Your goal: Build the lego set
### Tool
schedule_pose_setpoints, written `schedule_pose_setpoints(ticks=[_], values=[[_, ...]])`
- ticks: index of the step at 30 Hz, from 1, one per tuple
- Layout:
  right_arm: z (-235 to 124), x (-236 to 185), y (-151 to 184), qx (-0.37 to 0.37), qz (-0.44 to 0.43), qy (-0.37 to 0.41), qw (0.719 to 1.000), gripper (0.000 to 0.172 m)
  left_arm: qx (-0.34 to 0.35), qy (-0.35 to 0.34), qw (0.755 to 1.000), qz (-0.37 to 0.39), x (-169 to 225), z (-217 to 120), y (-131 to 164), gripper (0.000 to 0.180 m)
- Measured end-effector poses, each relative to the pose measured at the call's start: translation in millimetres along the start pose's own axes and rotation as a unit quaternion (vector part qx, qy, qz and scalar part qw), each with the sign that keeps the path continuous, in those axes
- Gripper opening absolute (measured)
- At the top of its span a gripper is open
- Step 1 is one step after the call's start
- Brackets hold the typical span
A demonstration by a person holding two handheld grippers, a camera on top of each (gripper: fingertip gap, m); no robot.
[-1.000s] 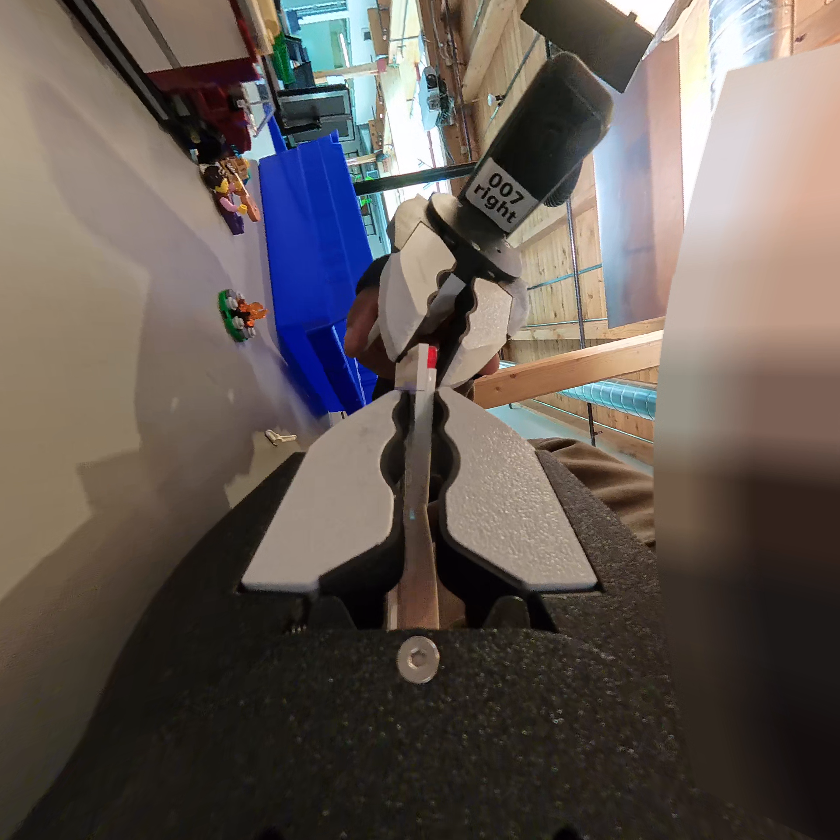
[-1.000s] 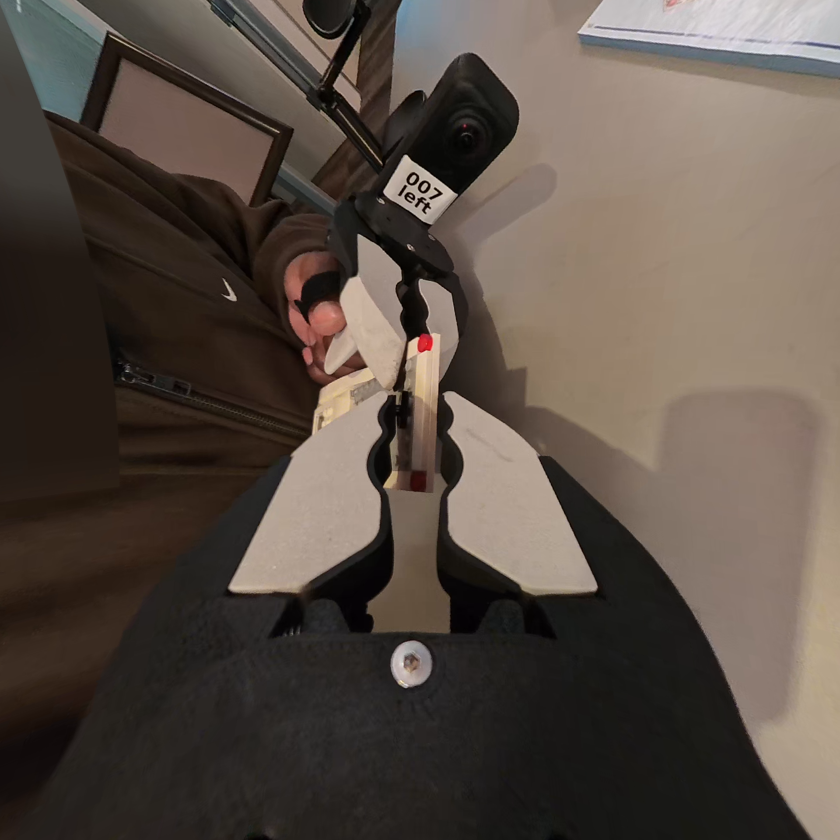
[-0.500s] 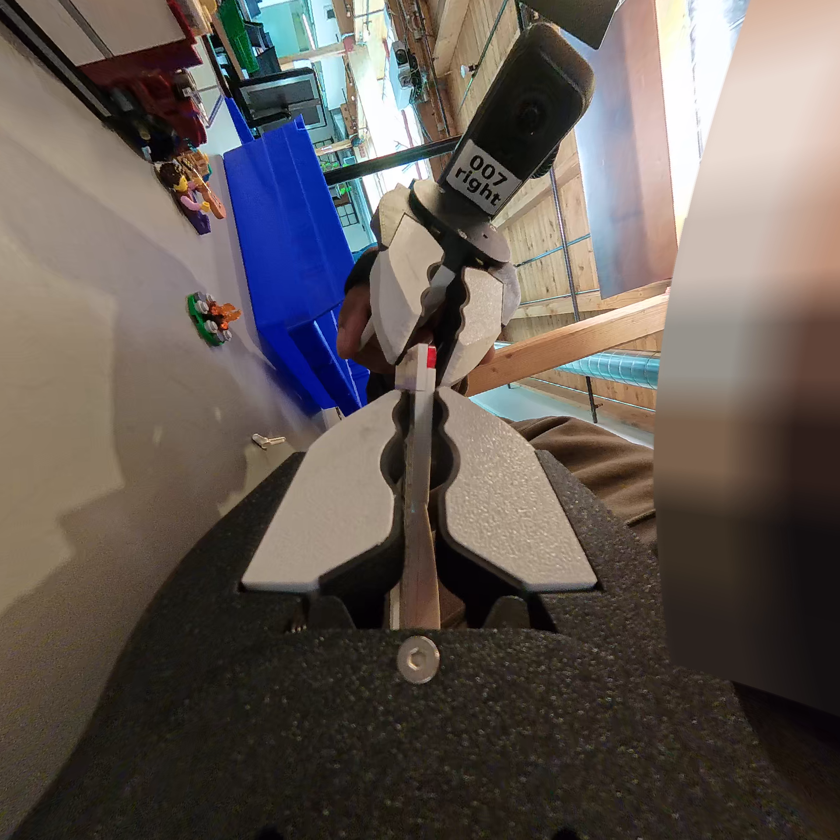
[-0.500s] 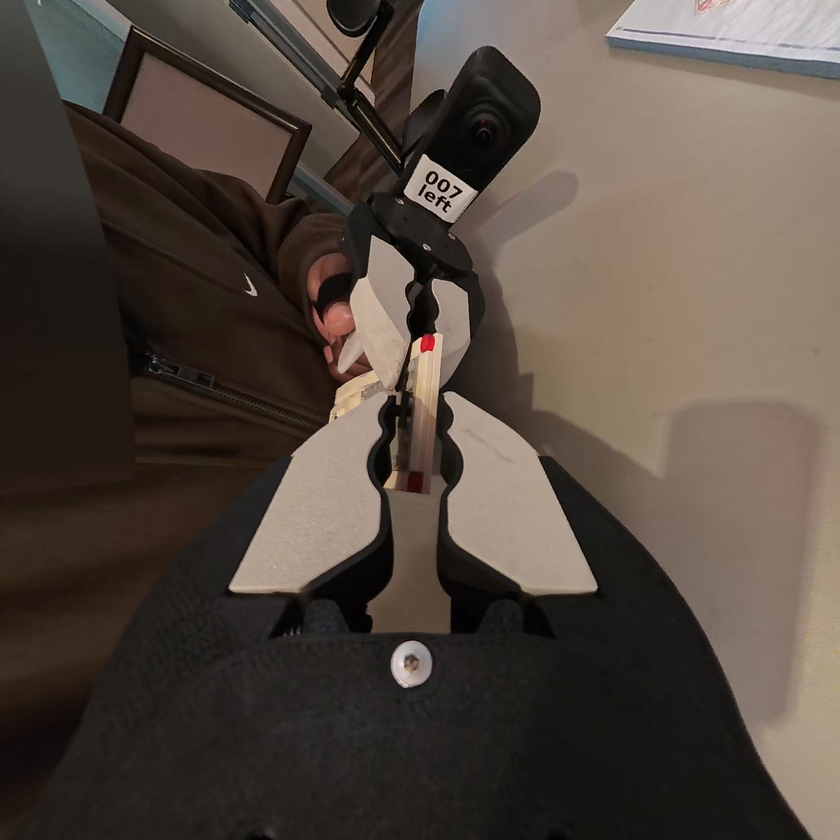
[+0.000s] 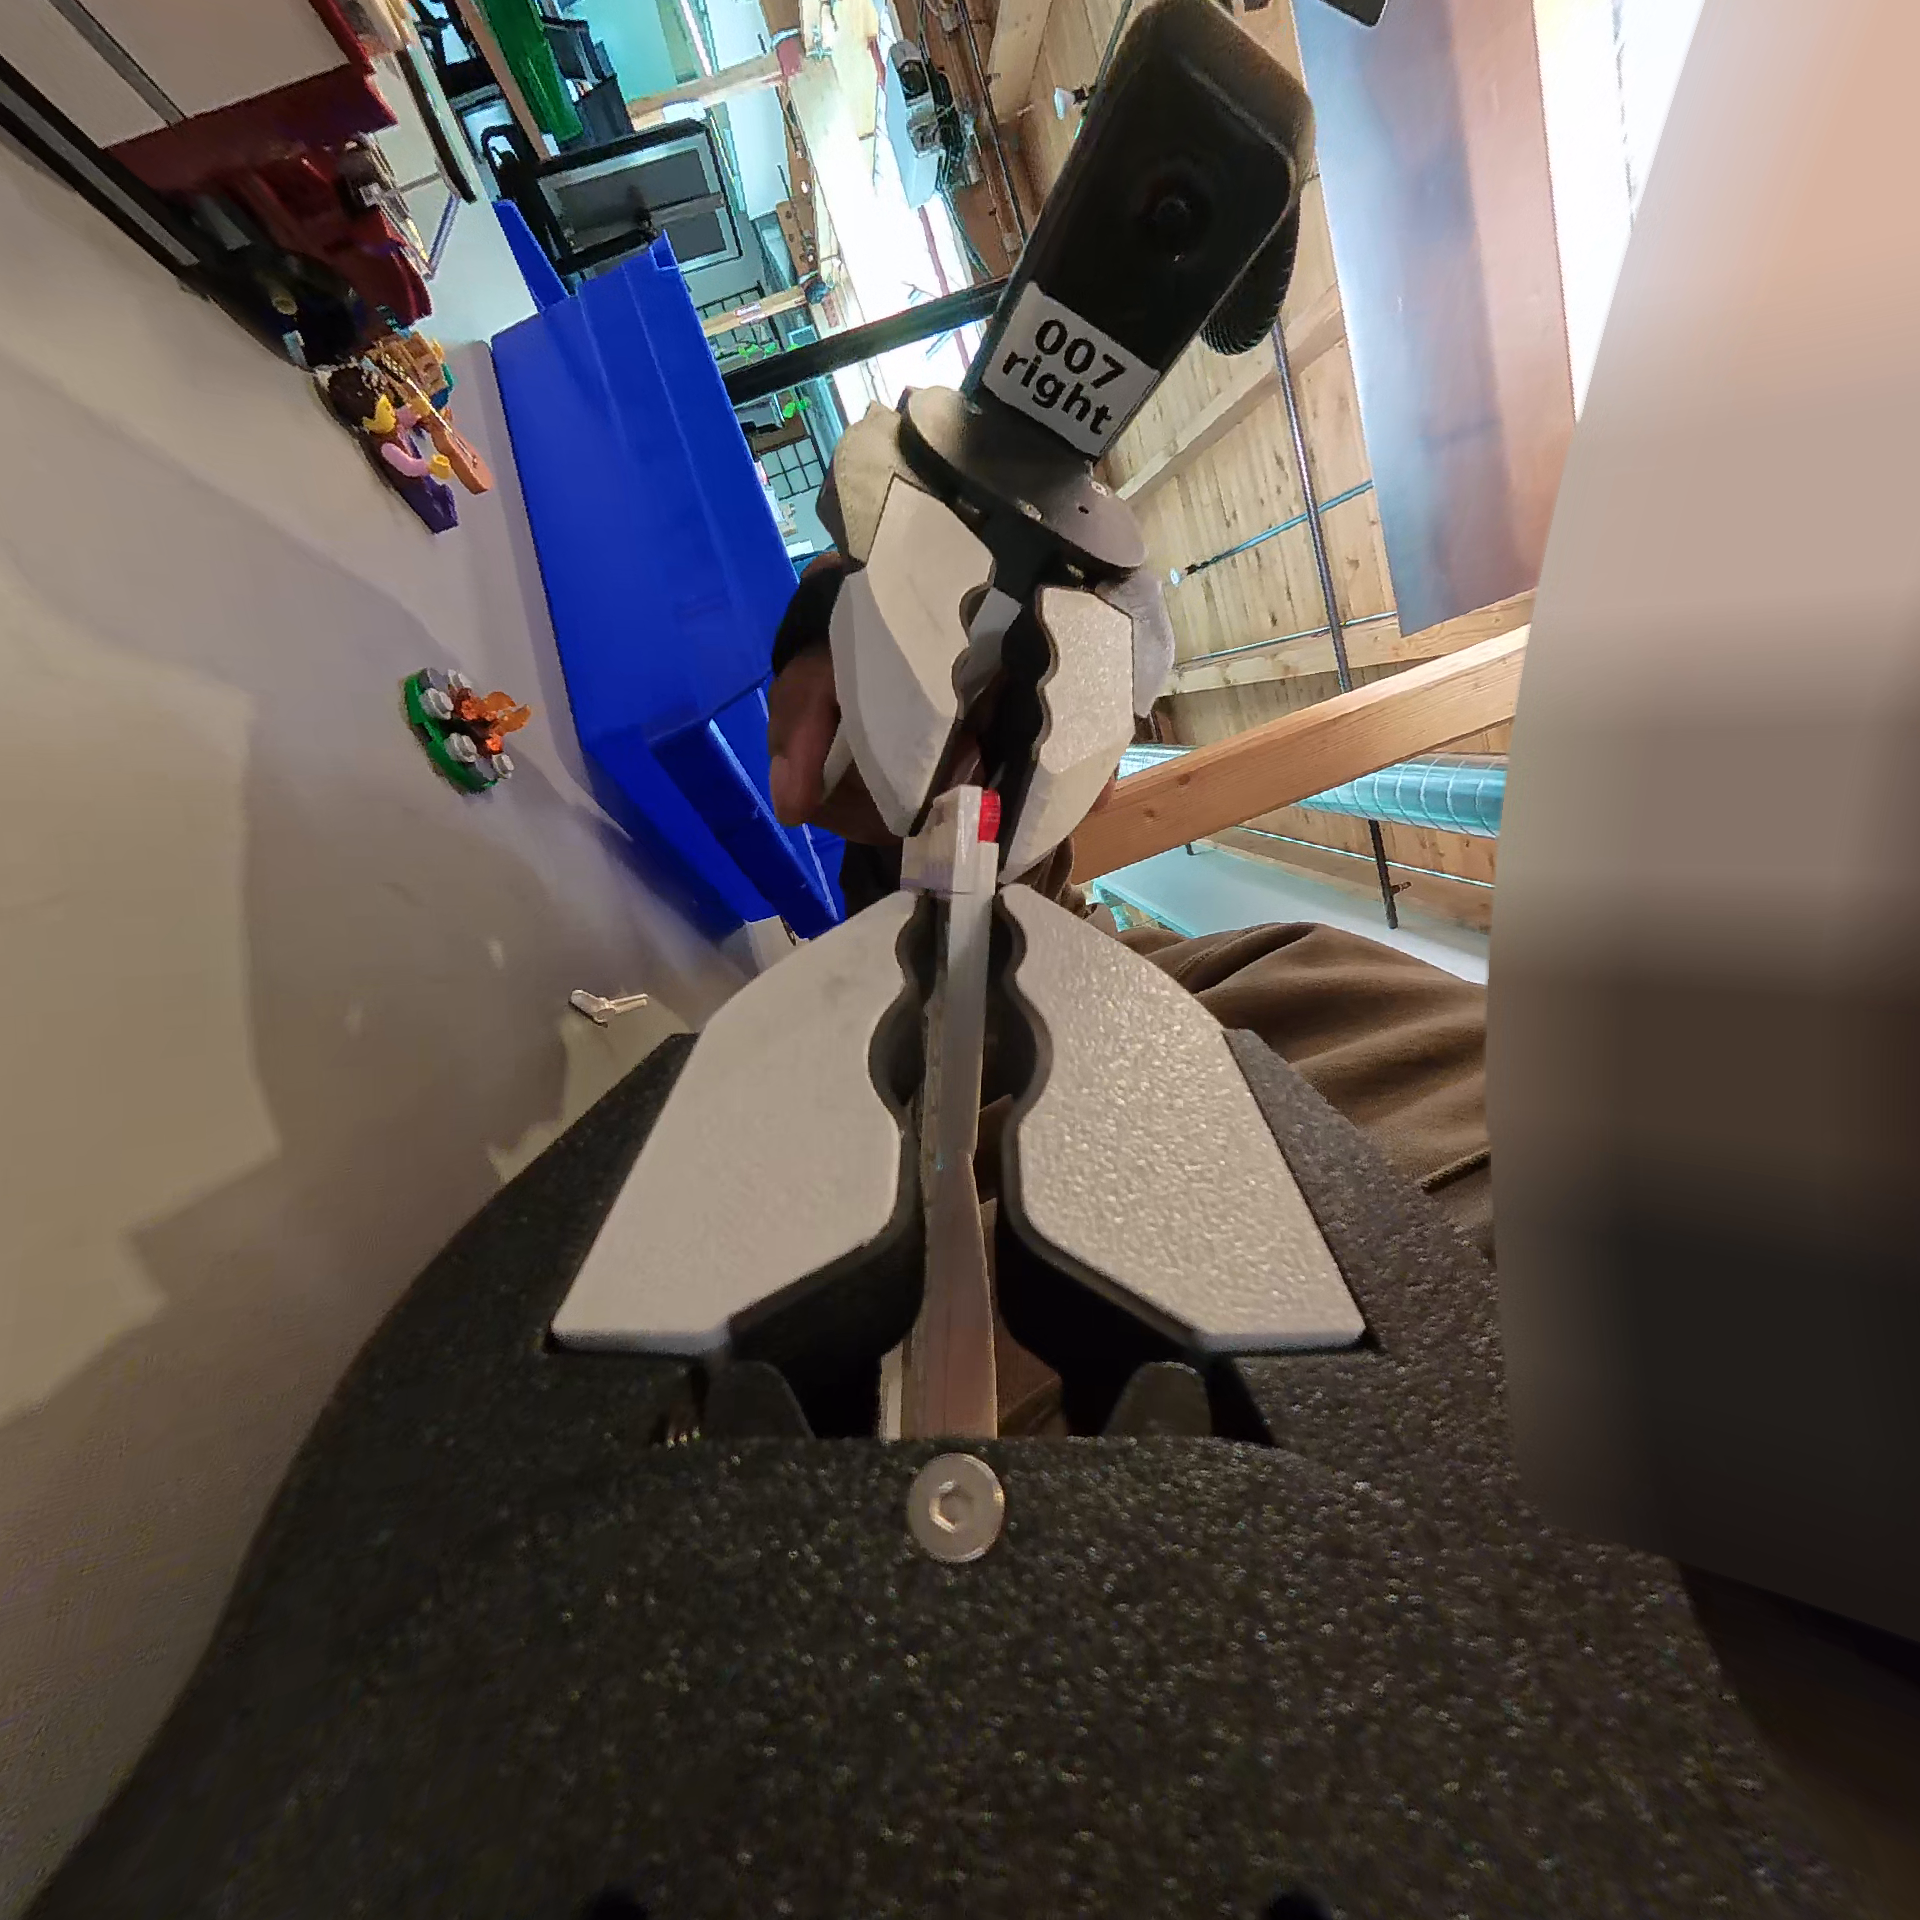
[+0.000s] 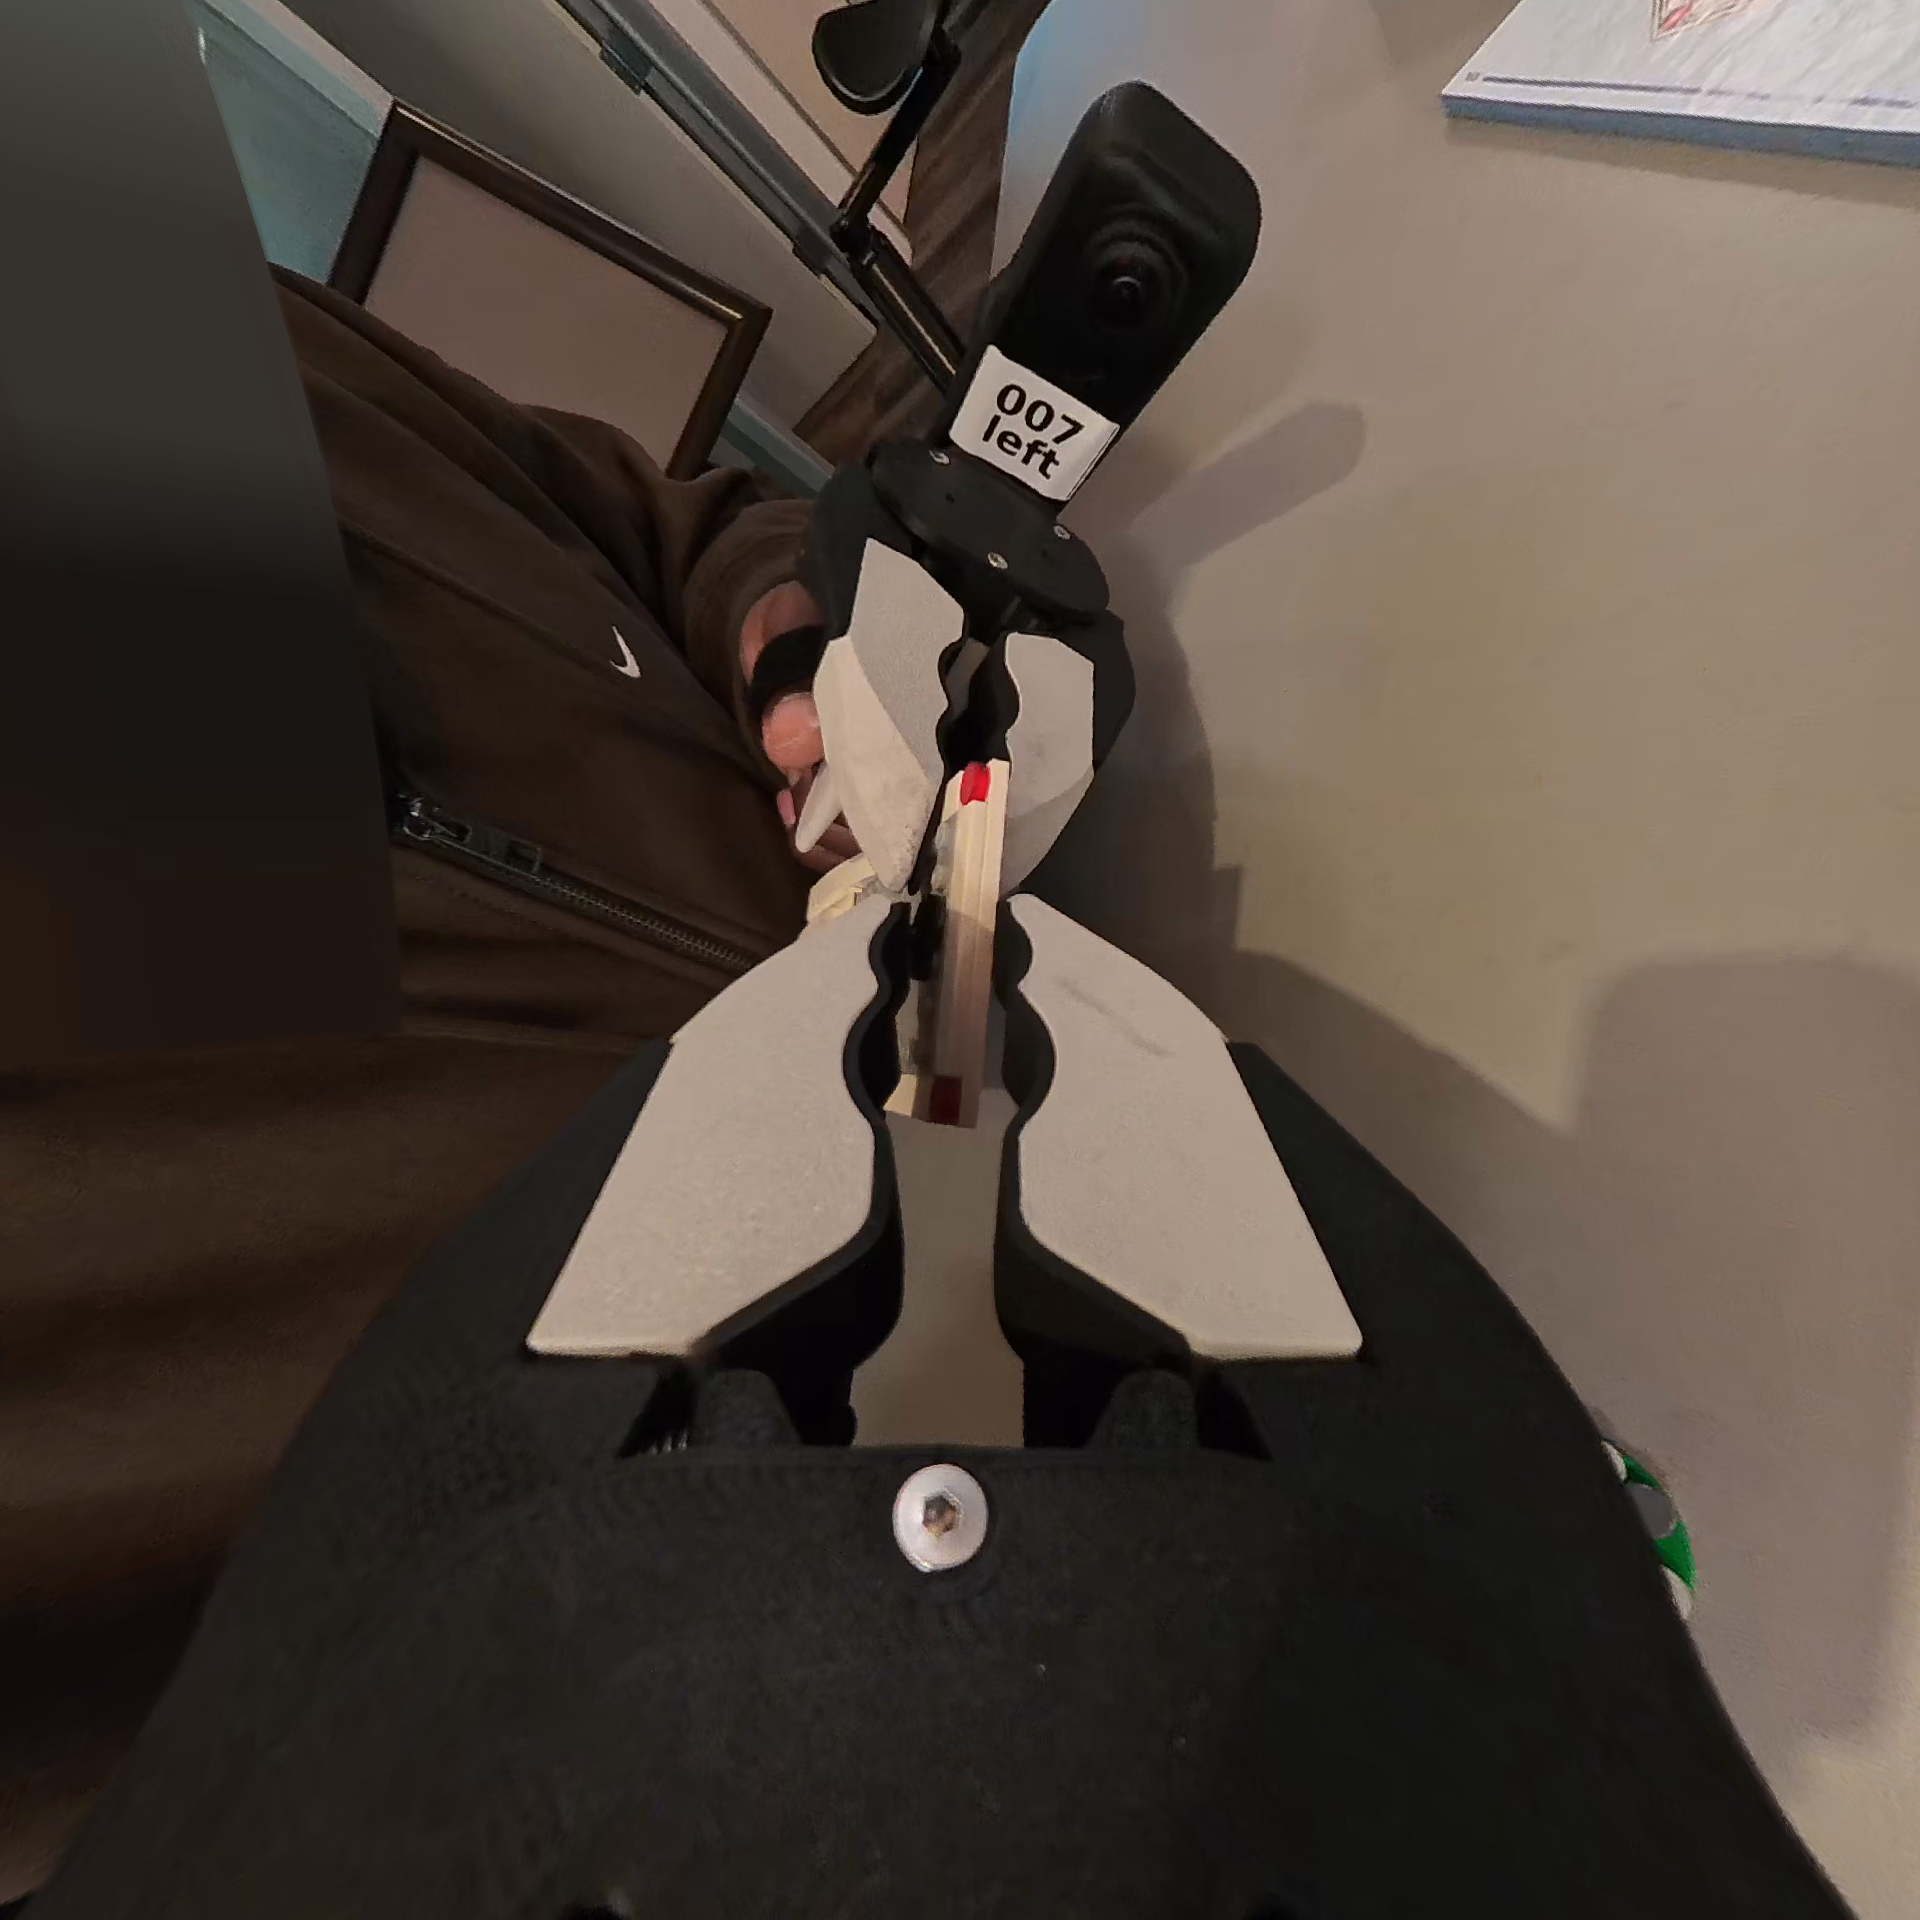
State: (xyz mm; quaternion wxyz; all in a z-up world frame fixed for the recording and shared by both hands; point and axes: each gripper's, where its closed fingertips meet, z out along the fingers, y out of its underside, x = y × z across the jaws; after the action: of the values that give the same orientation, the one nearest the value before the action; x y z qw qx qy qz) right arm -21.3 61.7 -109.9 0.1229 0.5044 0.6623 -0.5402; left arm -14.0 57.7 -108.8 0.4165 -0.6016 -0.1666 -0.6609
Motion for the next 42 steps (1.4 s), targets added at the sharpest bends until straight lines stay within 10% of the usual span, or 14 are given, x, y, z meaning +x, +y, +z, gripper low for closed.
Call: schedule_pose_setpoints(ticks=[24,42], values=[[-1.5,1.9,-1.9,0.017,-0.039,0.032,0.999,0.014,0.013,0.005,1.000,-0.019,-3.0,0.8,-3.1,0.010],[-13.2,26.9,4.3,0.121,-0.075,0.214,0.966,0.036,0.088,-0.030,0.993,-0.071,-21.8,-13.6,-27.4,0.009]])
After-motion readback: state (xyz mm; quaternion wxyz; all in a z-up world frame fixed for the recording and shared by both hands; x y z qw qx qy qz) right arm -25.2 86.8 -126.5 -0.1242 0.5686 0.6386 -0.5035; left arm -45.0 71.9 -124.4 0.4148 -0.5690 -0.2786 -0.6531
